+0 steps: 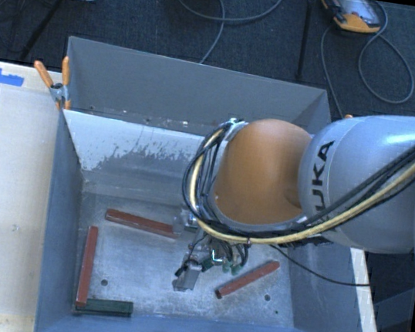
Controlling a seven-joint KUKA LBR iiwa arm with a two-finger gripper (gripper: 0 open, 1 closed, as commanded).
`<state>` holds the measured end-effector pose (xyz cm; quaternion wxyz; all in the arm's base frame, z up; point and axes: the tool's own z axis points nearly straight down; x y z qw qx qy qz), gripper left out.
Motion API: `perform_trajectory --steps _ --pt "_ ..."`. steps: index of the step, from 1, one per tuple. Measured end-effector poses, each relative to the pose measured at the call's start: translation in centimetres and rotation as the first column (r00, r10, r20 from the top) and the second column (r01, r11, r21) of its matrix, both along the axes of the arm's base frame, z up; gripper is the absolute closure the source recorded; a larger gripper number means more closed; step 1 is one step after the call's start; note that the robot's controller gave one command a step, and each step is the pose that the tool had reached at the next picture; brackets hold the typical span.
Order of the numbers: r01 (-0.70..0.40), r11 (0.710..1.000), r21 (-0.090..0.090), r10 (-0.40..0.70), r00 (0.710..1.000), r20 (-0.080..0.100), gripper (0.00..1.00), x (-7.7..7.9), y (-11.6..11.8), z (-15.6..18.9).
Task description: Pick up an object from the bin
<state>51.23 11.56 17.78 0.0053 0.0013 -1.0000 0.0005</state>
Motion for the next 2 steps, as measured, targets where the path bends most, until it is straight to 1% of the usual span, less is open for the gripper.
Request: perform_trajectory --steps 1,2 --pt "-0.002 1.000 -0.003 0.002 1.000 0.002 0.00 2.6 -10.9 -9.2" --pt "-0.050 0.999 0.004 0.050 0.999 0.012 0.00 2.4 -12.8 -10.7"
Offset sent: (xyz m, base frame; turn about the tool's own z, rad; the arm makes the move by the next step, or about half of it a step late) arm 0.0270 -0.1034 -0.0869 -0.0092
